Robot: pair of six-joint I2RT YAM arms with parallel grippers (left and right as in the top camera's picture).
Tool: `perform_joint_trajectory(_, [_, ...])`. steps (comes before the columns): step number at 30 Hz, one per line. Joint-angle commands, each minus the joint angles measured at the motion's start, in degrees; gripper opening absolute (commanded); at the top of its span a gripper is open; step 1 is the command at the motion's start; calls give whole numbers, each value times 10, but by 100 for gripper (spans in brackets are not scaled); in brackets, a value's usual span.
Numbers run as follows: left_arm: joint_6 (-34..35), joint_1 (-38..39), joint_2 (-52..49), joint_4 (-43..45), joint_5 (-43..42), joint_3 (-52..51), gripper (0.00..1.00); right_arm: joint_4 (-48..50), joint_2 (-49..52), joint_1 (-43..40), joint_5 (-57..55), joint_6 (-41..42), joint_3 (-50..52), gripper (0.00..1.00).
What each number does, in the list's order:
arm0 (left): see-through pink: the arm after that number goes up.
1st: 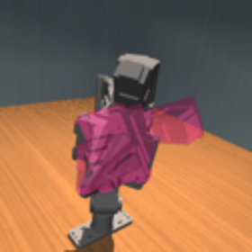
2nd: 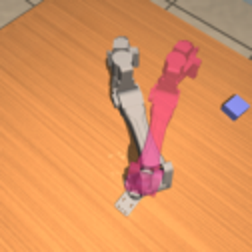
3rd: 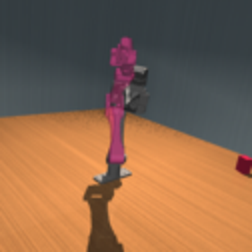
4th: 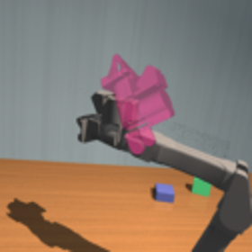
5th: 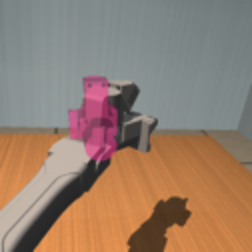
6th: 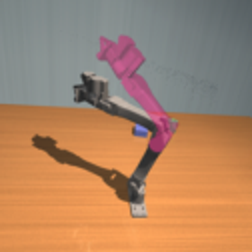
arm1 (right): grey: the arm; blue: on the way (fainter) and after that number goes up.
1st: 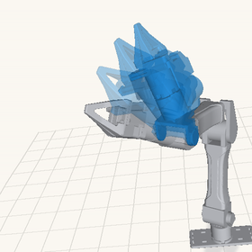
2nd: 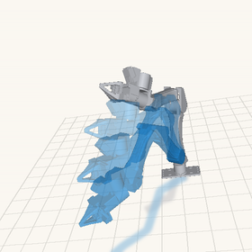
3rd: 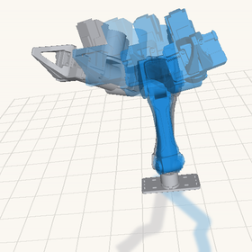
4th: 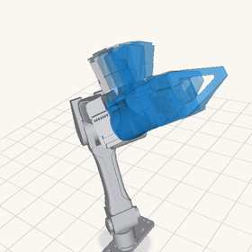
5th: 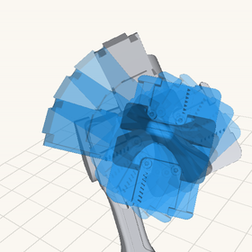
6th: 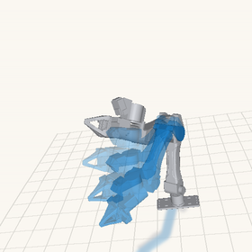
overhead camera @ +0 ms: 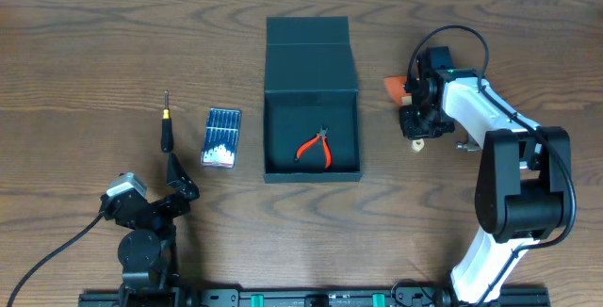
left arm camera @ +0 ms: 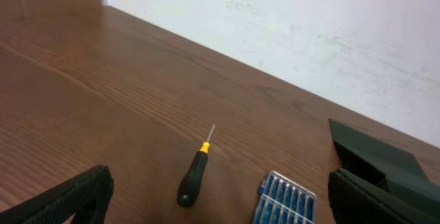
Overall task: Pack container
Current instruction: 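Lower the right gripper and grasp the scraper's wooden handle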
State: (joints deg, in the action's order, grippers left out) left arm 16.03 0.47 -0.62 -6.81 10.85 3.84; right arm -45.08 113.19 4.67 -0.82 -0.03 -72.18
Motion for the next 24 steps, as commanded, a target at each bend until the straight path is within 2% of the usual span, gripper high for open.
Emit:
perform_joint_trajectory(1, [-10,-1,4,-4,1,-17,98,7,4,-6,-11,0,15,11])
perform_joint_trajectory(3, [-10,-1,4,-4,1,-17,98,10,4,-6,-11,0,15,1])
perform_joint_trajectory(12, [-10,-1,4,-4,1,-17,98,-10,1,-6,-21,0,-33,1])
perform_joint_trajectory(24, [-10,-1,4,-4,1,-17,99,-144,-1,-1,-45,-1,-258,1])
